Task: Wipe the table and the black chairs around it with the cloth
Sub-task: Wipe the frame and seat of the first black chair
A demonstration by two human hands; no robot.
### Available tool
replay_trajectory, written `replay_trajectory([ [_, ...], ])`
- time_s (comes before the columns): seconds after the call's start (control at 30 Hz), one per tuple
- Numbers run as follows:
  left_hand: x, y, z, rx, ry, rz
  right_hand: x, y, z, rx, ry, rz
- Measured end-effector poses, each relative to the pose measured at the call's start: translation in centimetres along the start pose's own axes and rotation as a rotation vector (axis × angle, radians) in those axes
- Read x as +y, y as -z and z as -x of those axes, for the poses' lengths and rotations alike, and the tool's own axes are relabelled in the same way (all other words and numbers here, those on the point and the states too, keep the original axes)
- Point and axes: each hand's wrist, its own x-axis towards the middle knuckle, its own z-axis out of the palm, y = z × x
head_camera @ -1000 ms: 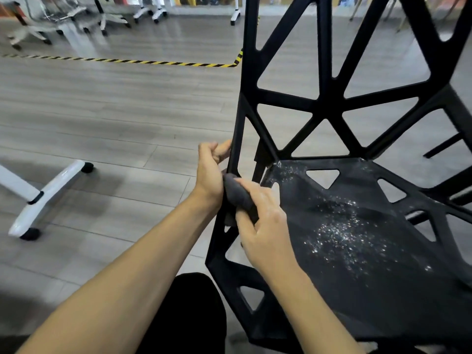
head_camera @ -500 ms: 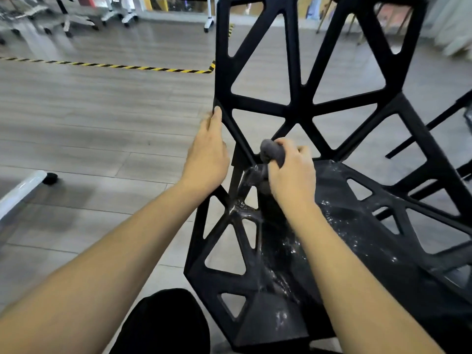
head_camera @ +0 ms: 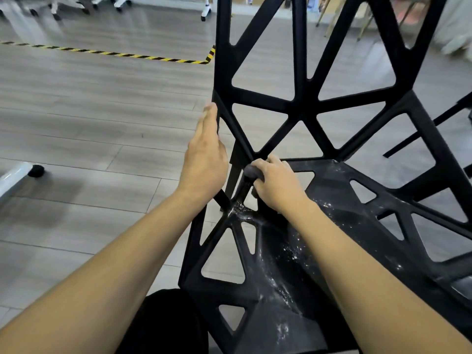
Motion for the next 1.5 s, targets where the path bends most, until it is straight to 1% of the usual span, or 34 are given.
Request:
replay_trajectory([
  [0.07, -0.2, -0.1, 0.0, 0.008, -0.025, 0.013, -0.2, 0.3, 0.3, 0.024, 0.055, 0.124],
  [0.13, -0.5, -0.3, 0.0, 0.005, -0.034, 0.027, -1.1, 0.5, -0.4, 0.081, 0.162, 0.299],
  [0.17, -0.7, -0.4, 0.1, 0.003, -0.041, 0.031, -1.6, 0.7, -1.1, 0.081, 0.205, 0.360],
  [0.23, -1.0, -0.5, 0.1, 0.004, -0.051, 0.038, -2.7, 1.2, -2.4, 0.036, 0.252, 0.464],
  [0.27, -1.0, -0.4, 0.0, 0.003, -0.051, 0.041, -3.1, 1.3, -2.8, -0.003, 0.244, 0.484],
  [0.37, -1.1, -0.4, 0.0, 0.014, -0.034, 0.049, -3.8, 1.8, -2.8, -0.168, 0.225, 0.436],
  [0.43, -0.9, -0.4, 0.0, 0.012, -0.024, 0.046, -4.6, 2.3, -1.7, -0.250, 0.286, 0.347],
  [0.53, -0.7, -0.4, 0.0, 0.013, -0.007, 0.057, -5.1, 2.2, 1.2, -0.256, 0.390, 0.146],
  [0.6, -0.7, -0.3, 0.0, 0.022, -0.010, 0.059, -4.2, 2.1, 1.9, -0.227, 0.349, 0.044],
  [0.63, -0.7, -0.3, 0.0, 0.022, -0.012, 0.061, -3.4, 1.9, 1.4, -0.185, 0.285, 0.026],
  [0.73, -0.7, -0.2, 0.2, 0.026, -0.013, 0.071, -1.1, 0.7, -0.1, -0.024, 0.004, -0.048],
  [0.77, -0.7, -0.2, 0.2, 0.027, -0.014, 0.075, -0.8, 0.1, 0.0, 0.015, -0.042, -0.100],
  [0.9, -0.7, -0.3, 0.0, 0.025, -0.024, 0.080, -2.6, -1.6, 4.3, 0.100, -0.022, -0.316],
  [1.03, -0.3, 0.0, 0.3, 0.022, 0.000, 0.077, -5.4, -1.9, 9.3, 0.145, -0.005, -0.367],
  [1.17, 0.3, 0.4, 0.6, 0.024, 0.038, 0.100, -6.0, -1.4, 12.2, 0.145, 0.035, -0.341],
  [1.23, 0.5, 0.5, 0.7, 0.039, 0.041, 0.092, -5.8, -1.7, 11.8, 0.167, 0.052, -0.232],
  [1.3, 0.6, 0.6, 0.7, 0.043, 0.040, 0.084, -5.0, -2.0, 9.6, 0.196, -0.010, -0.118],
  [1.33, 0.6, 0.7, 0.7, 0.043, 0.036, 0.082, -4.7, -1.9, 8.4, 0.172, -0.059, -0.095],
  [1.4, 0.6, 0.8, 0.7, 0.039, 0.020, 0.072, -4.8, -2.0, 7.3, 0.126, -0.096, -0.097],
  [1.43, 0.6, 0.8, 0.7, 0.036, 0.009, 0.069, -5.1, -2.0, 7.7, 0.130, -0.088, -0.103],
  [1.5, 0.4, 0.7, 0.6, 0.041, -0.007, 0.060, -6.2, -2.0, 9.9, 0.161, -0.015, -0.107],
])
